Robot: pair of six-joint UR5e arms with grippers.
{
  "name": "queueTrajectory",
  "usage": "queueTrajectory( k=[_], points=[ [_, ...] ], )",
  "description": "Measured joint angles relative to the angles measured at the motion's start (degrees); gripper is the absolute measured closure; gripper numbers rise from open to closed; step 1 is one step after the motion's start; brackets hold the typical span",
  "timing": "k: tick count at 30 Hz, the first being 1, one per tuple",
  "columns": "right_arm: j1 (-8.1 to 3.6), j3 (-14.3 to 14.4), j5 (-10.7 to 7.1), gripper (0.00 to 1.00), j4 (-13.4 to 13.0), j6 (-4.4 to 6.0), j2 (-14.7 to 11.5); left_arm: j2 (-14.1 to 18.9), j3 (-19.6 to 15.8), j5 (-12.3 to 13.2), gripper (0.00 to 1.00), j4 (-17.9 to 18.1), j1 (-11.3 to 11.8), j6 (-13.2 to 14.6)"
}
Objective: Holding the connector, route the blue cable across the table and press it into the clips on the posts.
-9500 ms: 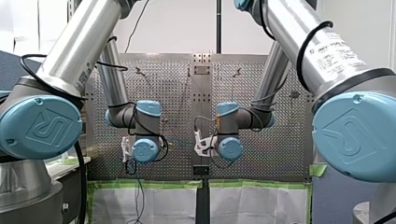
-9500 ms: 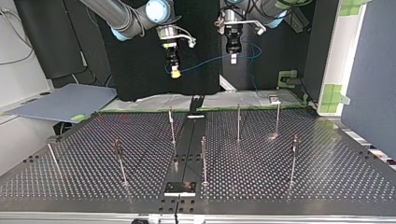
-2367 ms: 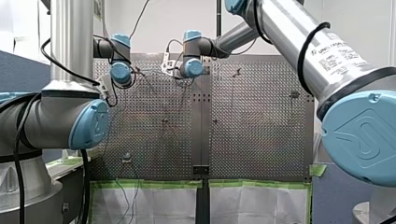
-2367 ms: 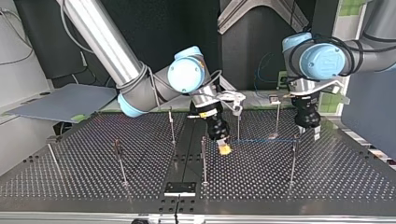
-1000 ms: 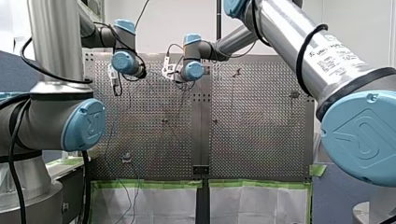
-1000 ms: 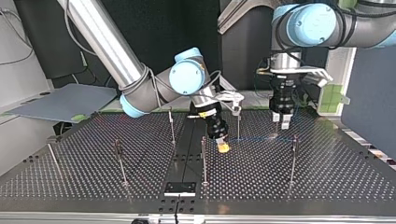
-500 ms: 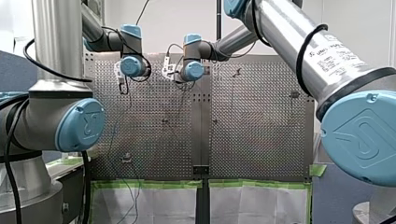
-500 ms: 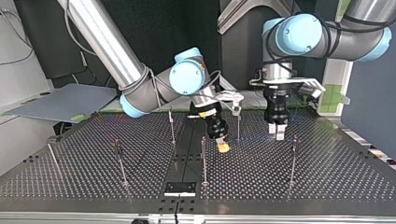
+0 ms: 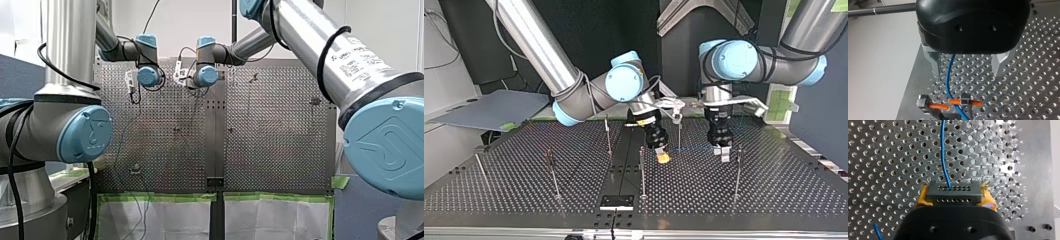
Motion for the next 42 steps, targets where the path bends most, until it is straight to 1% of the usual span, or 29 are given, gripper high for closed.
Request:
queueTrajectory(
  k=[9,10,11,12,13,14,15,16,17,18,19,24,32,36,42],
  points=[
    [-0.02,0.0,0.0,1.0,0.0,0.0,0.0,-1.1,0.3,0.8,0.0,0.8,0.5,-0.4],
    [-0.02,0.0,0.0,1.0,0.0,0.0,0.0,-1.2,0.3,1.0,0.04,0.8,0.5,-0.6],
    [-0.02,0.0,0.0,1.0,0.0,0.0,0.0,-1.2,0.3,1.3,0.04,0.8,0.5,-0.8],
    [-0.02,0.0,0.0,1.0,0.0,0.0,0.0,-1.3,0.3,1.6,0.26,0.8,0.5,-1.3],
    [-0.02,0.0,0.0,1.0,0.0,0.0,0.0,-1.3,0.3,1.8,0.41,0.7,0.5,-1.7],
    [-0.02,0.0,0.0,1.0,0.0,0.0,0.0,-1.3,0.3,2.0,0.41,0.7,0.5,-2.2],
    [-0.02,0.0,0.0,1.0,0.0,0.0,0.0,-1.3,0.3,2.1,0.56,0.7,0.5,-2.8],
    [-0.01,0.0,0.0,1.0,0.1,0.0,0.0,-1.4,0.3,2.1,0.78,0.6,0.5,-3.2],
    [-0.02,0.0,0.0,1.0,0.1,0.0,0.0,-1.4,0.3,2.1,0.78,0.6,0.5,-3.5],
    [-0.01,0.0,0.0,1.0,0.1,0.0,0.0,-1.4,0.3,2.0,0.91,0.5,0.5,-3.9],
    [-0.02,0.0,0.0,1.0,0.1,0.0,0.0,-1.4,0.3,1.9,1.0,0.5,0.5,-4.2],
    [-0.01,0.0,0.0,1.0,0.1,0.0,0.0,-1.4,0.3,1.4,1.0,0.0,0.5,-5.0],
    [-0.02,0.1,0.0,1.0,0.4,0.04,0.0,-1.4,0.0,0.5,1.0,-1.8,-0.1,-5.1],
    [-0.01,0.5,0.03,1.0,0.9,0.02,0.0,-1.4,-1.5,-0.2,1.0,-2.0,-0.5,-5.1],
    [-0.01,2.3,0.13,1.0,1.1,0.0,0.1,-1.4,-4.8,-0.4,1.0,0.3,-0.5,-5.5]
  ],
)
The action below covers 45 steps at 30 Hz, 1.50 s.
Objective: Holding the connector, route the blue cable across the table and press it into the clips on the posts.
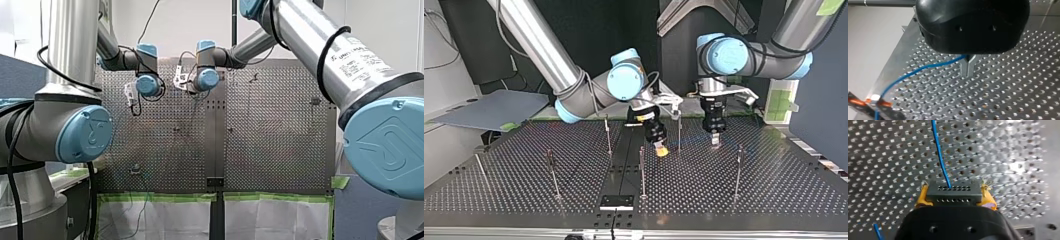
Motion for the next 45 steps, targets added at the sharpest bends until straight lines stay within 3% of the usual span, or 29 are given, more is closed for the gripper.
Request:
queueTrajectory(
  k=[7,12,22,31,45],
  points=[
    [-0.03,3.7,0.06,1.0,0.1,0.17,0.0,-0.6,-3.7,-0.1,1.0,1.3,-0.1,-0.4],
    [-0.02,6.5,0.13,1.0,0.1,0.04,0.0,-3.1,-5.5,-0.1,1.0,1.6,-0.5,-0.2],
    [-0.03,11.2,0.16,1.0,0.1,-0.39,0.0,-8.4,-6.1,-0.1,1.0,3.3,-0.4,-0.6],
    [-0.09,13.5,0.1,1.0,0.1,-1.25,0.0,-13.0,-6.2,0.4,1.0,5.5,-0.6,-0.7],
    [-2.11,16.3,-0.68,1.0,-0.5,-1.41,0.2,-17.5,-6.0,2.7,1.0,9.7,0.0,-1.4]
  ],
)
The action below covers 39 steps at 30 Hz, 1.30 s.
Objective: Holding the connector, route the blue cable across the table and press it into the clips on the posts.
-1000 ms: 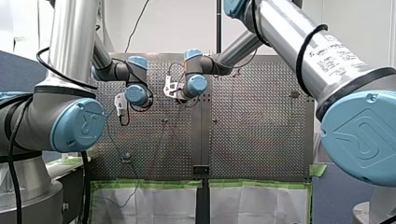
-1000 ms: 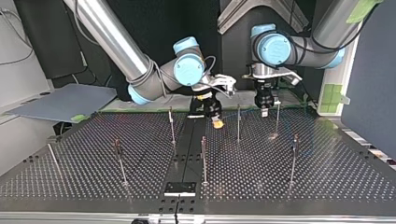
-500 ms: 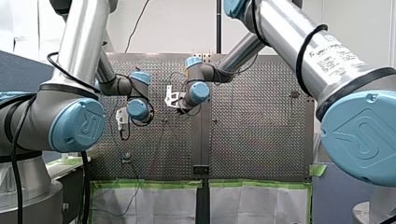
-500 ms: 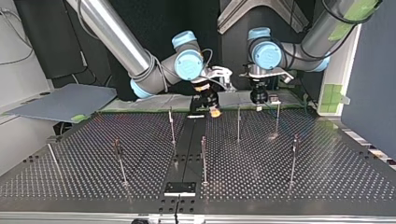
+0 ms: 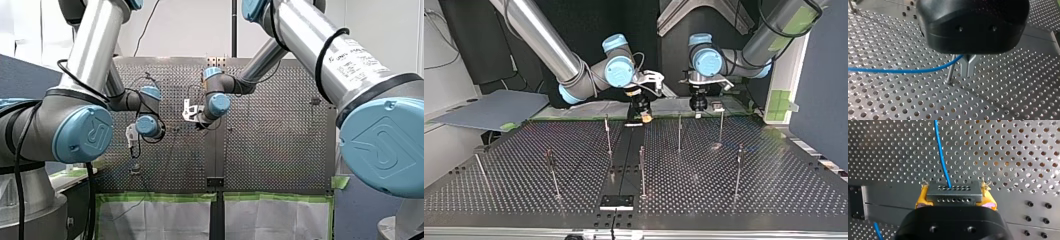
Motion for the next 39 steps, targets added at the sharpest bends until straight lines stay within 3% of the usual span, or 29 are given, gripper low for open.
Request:
queueTrajectory(
  k=[11,18,30,38,39],
  points=[
    [-1.05,0.1,-1.31,1.0,-2.0,0.39,1.5,-0.7,0.9,2.3,1.0,1.7,0.6,-0.8],
    [-2.06,0.0,-2.56,1.0,-3.5,1.27,1.6,-3.8,3.2,3.2,1.0,2.8,0.8,-1.7],
    [-4.84,-0.1,-3.99,1.0,-5.2,2.24,2.3,-4.9,8.6,4.1,1.0,3.0,1.7,-2.6],
    [-6.19,-0.7,-4.4,1.0,-5.4,2.28,2.3,-4.9,9.5,4.6,1.0,2.5,2.5,-2.6],
    [-6.28,-0.7,-4.42,1.0,-5.4,2.28,2.3,-4.9,9.6,4.8,0.93,2.5,2.7,-2.6]
  ],
)
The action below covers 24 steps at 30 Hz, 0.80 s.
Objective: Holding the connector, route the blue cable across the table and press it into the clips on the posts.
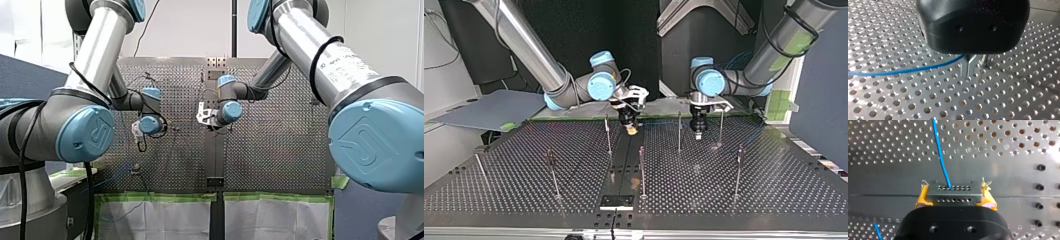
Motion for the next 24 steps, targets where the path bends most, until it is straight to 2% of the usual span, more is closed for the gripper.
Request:
queueTrajectory(
  k=[1,2,4,5,6,7,8,9,19,24],
  points=[
    [-0.1,-0.1,-0.01,1.0,0.0,0.0,0.0,0.0,0.0,0.1,0.8,0.0,0.1,0.0],
    [-0.15,-0.1,-0.03,1.0,0.0,0.0,0.0,0.0,0.1,0.3,0.8,-0.1,0.2,0.0],
    [-0.26,-0.2,-0.07,1.0,0.0,0.0,0.0,0.0,0.1,0.9,0.5,-0.1,0.4,-0.1],
    [-0.3,-0.2,-0.08,1.0,0.0,0.0,0.0,0.0,0.1,1.2,0.5,-0.2,0.5,-0.2],
    [-0.33,-0.2,-0.08,1.0,0.0,0.0,0.0,0.0,0.1,1.4,0.29,-0.4,0.5,-0.3],
    [-0.35,-0.2,-0.08,1.0,0.0,0.0,0.0,0.0,0.1,1.4,0.14,-0.5,0.5,-0.4],
    [-0.36,-0.2,-0.09,1.0,0.0,0.0,0.0,0.0,0.1,1.4,0.14,-0.8,0.5,-0.4],
    [-0.36,-0.2,-0.1,1.0,0.0,0.0,0.0,0.0,0.1,1.3,0.0,-1.1,0.5,-0.5],
    [-0.51,-0.3,-0.13,1.0,0.1,0.0,0.0,0.3,0.1,-2.3,0.0,-5.3,0.0,-0.3],
    [-0.62,-0.3,-0.07,1.0,0.1,0.0,0.0,1.1,-0.1,-3.2,0.0,-8.4,-0.3,0.1]
  ],
)
